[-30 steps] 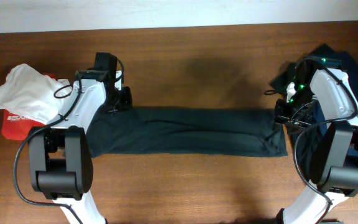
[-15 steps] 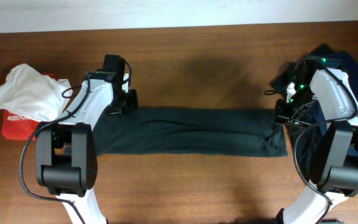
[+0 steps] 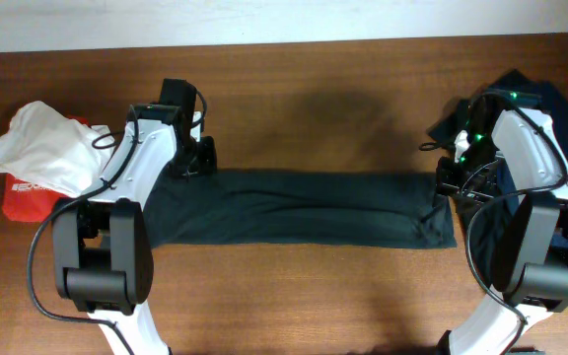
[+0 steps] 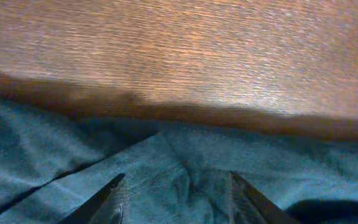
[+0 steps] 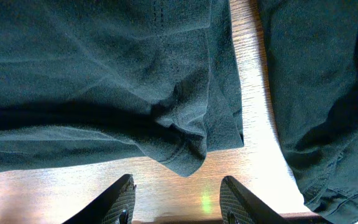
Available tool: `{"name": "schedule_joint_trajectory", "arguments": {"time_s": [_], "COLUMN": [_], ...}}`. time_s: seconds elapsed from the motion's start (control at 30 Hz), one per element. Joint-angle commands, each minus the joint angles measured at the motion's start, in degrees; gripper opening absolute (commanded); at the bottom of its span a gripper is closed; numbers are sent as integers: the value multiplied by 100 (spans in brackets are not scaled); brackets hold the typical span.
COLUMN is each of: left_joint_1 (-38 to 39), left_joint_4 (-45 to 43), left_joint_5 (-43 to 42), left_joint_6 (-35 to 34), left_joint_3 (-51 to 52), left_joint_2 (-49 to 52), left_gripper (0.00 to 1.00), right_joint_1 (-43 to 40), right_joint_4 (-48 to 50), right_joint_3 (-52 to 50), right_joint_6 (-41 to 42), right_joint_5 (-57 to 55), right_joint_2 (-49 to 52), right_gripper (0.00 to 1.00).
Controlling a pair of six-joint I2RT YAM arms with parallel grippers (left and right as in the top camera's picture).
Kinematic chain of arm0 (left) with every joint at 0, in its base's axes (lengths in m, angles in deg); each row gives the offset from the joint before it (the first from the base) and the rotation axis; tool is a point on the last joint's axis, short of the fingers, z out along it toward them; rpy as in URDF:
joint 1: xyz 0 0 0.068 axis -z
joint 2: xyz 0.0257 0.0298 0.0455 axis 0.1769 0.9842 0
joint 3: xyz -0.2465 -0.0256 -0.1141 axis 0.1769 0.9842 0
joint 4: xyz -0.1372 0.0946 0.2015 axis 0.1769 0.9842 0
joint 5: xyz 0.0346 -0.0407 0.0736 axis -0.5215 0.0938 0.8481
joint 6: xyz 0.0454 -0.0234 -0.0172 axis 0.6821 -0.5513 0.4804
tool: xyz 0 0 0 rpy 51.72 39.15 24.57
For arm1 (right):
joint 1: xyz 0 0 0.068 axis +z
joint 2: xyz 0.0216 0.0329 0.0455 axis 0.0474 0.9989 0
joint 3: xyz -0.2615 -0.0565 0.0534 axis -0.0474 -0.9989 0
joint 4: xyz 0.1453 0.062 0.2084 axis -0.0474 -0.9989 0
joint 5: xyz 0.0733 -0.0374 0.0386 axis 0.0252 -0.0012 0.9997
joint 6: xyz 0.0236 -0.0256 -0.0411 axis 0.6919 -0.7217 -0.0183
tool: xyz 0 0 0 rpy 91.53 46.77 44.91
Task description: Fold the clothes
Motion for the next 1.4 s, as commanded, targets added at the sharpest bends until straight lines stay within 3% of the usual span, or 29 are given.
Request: {"name": "schedule_joint_trajectory", "arguments": {"time_s": [0.0,0.13,0.2,0.27,0.33,0.37,0.6,0.7,1.0,1.13,1.33,1.37], "left_joint_1": [0,175,258,330,380,380,302,304,391,391,391,391], "left_joint_4": [35,-13,-144,-201,-201,-199,20,-2,109,85,-98,-116], "left_joint_5": [181,417,417,415,420,417,424,439,442,529,568,568], "left_joint_6": [-382,-815,-815,-815,-813,-815,-811,-811,-813,-815,-813,-813], "left_joint_3": [50,457,612,675,673,673,470,374,404,487,800,802], "left_joint_2": [-186,-184,-184,-184,-186,-186,-334,-472,-496,-485,-485,-485], "left_gripper": [54,53,48,38,18,13,13,23,22,31,30,24], "right_joint_1": [-17,-17,-17,-17,-17,-17,-17,-17,-17,-17,-17,-17], "right_joint_4": [-22,-22,-22,-24,-24,-24,-22,-22,-26,-44,-48,-50], "right_joint_3": [90,90,90,90,90,90,90,90,90,90,90,90], "right_joint_6": [0,0,0,0,0,0,0,0,0,0,0,0], "right_joint_5": [-13,-13,-13,-13,-13,-13,-13,-13,-13,-13,-13,-13], "right_joint_2": [-120,-118,-120,-118,-118,-120,-118,-120,-120,-120,-120,-120], "right_gripper": [48,48,48,48,48,48,48,48,48,48,48,48]}}
